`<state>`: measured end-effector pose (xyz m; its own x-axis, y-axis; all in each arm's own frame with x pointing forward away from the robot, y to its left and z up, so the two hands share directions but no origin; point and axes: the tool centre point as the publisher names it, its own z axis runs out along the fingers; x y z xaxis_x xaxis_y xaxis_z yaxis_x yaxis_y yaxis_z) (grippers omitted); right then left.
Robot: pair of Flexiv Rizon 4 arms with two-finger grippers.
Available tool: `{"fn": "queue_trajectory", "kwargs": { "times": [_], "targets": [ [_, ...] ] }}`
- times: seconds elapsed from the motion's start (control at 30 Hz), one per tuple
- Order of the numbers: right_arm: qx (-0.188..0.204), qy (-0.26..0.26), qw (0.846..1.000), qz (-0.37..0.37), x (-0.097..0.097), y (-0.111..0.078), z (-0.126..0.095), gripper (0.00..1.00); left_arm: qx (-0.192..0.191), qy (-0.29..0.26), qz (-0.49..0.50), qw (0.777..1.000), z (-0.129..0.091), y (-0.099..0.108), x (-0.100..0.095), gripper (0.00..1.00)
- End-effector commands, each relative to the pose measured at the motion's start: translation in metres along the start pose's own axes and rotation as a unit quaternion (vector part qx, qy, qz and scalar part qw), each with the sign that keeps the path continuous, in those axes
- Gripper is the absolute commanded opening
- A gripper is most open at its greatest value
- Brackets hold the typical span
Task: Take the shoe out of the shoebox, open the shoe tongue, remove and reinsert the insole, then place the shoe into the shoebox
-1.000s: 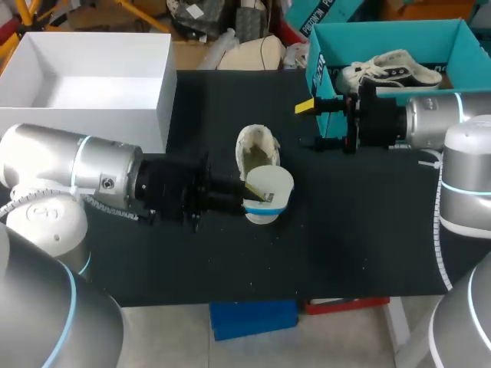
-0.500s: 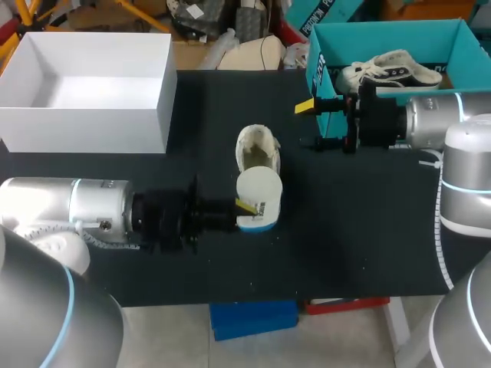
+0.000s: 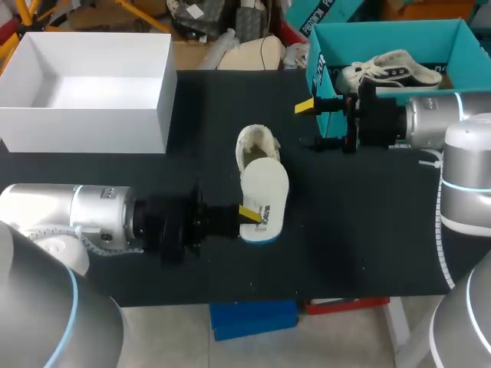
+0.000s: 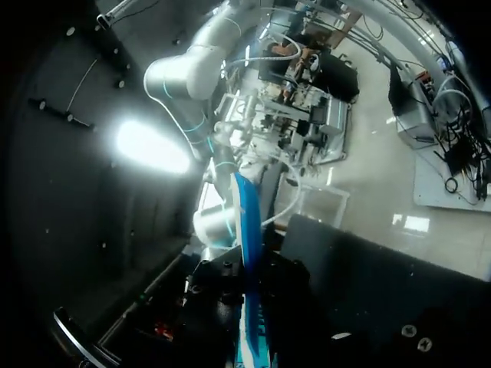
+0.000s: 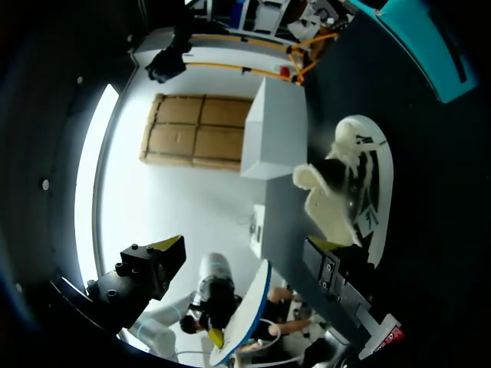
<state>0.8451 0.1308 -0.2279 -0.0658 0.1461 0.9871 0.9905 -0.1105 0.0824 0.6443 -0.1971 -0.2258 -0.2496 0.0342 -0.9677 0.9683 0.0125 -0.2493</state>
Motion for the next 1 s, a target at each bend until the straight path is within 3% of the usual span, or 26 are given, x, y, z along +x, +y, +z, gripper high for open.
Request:
{"fn": "queue_trajectory", "kwargs": {
  "times": [0.03, 0.2, 0.37, 0.43, 0.63, 1.0],
  "targets": [
    [-0.001, 0.0, 1.0, 0.0, -0.001, -0.001, 0.001, 1.0, -0.016, -0.019, 0.059, 0.998, -0.008, -0.009, 0.012, 0.0],
    [-0.001, 0.0, 1.0, 0.0, -0.001, -0.001, 0.001, 1.0, -0.027, 0.005, 0.109, 0.994, -0.009, 0.005, 0.023, 0.0],
    [-0.001, 0.0, 1.0, 0.0, -0.001, -0.001, 0.001, 1.0, -0.011, 0.01, 0.131, 0.991, 0.0, 0.024, 0.026, 0.0],
    [-0.001, 0.0, 1.0, 0.0, -0.001, -0.001, 0.001, 1.0, -0.025, 0.031, 0.155, 0.987, 0.003, 0.034, 0.027, 0.0],
    [-0.001, 0.0, 1.0, 0.0, -0.001, -0.001, 0.001, 1.0, -0.036, 0.055, 0.18, 0.982, 0.013, 0.067, 0.023, 0.0],
    [-0.001, 0.0, 1.0, 0.0, -0.001, -0.001, 0.001, 1.0, -0.039, 0.05, 0.197, 0.978, 0.023, 0.122, 0.012, 0.0]
  ]
}}
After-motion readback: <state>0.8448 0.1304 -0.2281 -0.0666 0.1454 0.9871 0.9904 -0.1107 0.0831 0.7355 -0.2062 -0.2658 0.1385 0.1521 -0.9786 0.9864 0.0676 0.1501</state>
